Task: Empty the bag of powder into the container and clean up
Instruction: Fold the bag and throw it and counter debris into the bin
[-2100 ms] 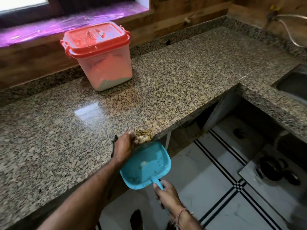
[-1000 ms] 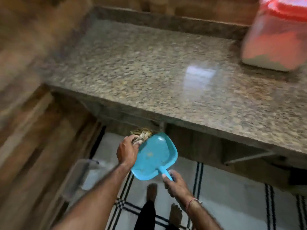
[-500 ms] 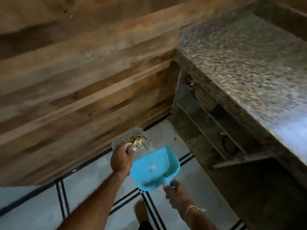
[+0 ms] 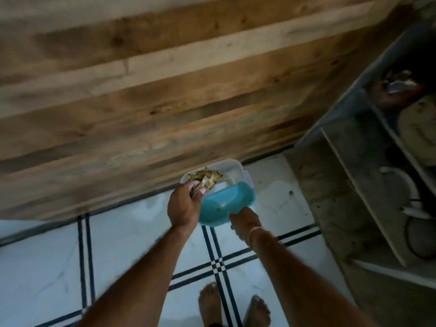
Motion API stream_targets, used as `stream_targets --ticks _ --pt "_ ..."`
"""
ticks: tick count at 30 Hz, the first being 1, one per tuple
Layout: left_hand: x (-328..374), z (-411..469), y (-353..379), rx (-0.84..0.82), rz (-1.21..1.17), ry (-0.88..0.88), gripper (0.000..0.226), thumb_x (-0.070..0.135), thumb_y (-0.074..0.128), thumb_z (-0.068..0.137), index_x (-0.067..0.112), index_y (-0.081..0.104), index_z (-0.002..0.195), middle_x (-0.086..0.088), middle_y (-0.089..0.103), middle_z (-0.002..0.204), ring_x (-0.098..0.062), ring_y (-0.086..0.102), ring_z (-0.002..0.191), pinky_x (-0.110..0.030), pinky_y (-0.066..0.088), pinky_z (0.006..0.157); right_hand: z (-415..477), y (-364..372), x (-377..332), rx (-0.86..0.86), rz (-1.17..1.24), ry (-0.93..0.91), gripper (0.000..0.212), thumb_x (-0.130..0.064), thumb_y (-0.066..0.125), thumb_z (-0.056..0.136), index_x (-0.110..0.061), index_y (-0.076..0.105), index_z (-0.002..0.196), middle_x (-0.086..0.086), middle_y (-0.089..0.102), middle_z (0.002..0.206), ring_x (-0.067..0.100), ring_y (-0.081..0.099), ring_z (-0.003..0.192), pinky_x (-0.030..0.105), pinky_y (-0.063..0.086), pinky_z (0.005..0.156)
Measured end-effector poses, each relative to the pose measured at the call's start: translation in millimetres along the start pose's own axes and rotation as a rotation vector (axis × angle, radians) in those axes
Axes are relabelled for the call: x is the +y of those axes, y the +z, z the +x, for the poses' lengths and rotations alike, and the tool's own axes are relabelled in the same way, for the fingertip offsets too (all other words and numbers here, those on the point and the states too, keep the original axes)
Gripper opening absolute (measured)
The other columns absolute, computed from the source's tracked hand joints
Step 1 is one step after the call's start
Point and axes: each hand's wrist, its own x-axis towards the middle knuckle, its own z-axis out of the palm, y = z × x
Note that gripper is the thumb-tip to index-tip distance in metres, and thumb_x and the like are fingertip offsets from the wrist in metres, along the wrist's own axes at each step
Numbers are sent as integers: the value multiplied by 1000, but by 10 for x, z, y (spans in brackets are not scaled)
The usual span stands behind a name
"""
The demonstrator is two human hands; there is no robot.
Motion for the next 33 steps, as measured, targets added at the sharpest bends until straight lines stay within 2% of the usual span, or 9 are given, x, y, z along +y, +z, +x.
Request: stream_targets --ticks 4,8,12,15,17,21,28,30,33 --pt "-343 225 245 17 -1 -33 29 35 67 93 27 72 120 2 74 117 -24 68 106 -33 50 82 455 229 -111 6 -121 16 35 -25 59 90 -6 65 118 16 69 111 30 66 95 37 53 79" --pt "-507 314 405 29 6 -69 28 33 67 93 28 72 120 0 74 117 -26 67 106 -36 53 82 659 369 -18 13 -29 19 32 -32 54 71 -19 57 99 13 69 98 23 54 77 31 43 62" --pt "-522 316 470 45 -3 -71 31 33 67 94 24 72 124 -4 72 119 -28 66 107 -35 51 83 581 314 105 -24 34 97 27 -22 54 85 -10 59 109 12 64 86 16 51 54 23 39 44" --pt "-543 333 475 104 -93 -115 29 30 68 92 25 72 120 -3 73 117 -28 67 106 -34 50 83 615 346 329 41 39 -14 45 -52 53 78 -16 63 104 13 71 95 20 54 69 32 46 58" --pt "-571 364 471 134 -114 -139 26 31 68 92 28 72 117 -2 74 114 -27 67 102 -32 48 77 538 407 453 73 71 -68 46 -63 50 78 -23 63 96 2 69 84 17 56 75 42 51 72" --pt "-611 441 482 167 -116 -114 25 37 65 92 29 70 116 2 73 111 -24 67 98 -28 45 73 456 507 496 39 224 -153 11 -31 53 103 -27 63 99 -3 63 83 14 61 81 30 50 78" --pt "-755 493 588 242 -149 -30 28 41 64 92 27 72 115 2 73 111 -23 67 100 -32 48 78 1098 802 396 47 144 -245 14 -10 60 98 -13 64 112 0 61 88 21 57 89 23 44 71" --pt "-849 462 629 225 -146 -11 35 47 59 89 27 72 114 4 73 112 -21 67 100 -30 47 76 1226 860 465 126 -11 -239 28 -14 68 93 -9 67 120 12 68 100 28 62 94 26 44 75" --pt "-969 413 707 203 -101 -5 35 46 59 92 25 72 117 2 72 113 -21 66 101 -29 46 76 1275 902 461 189 -154 -196 42 -19 71 92 -13 62 133 19 58 120 34 63 106 33 52 88"
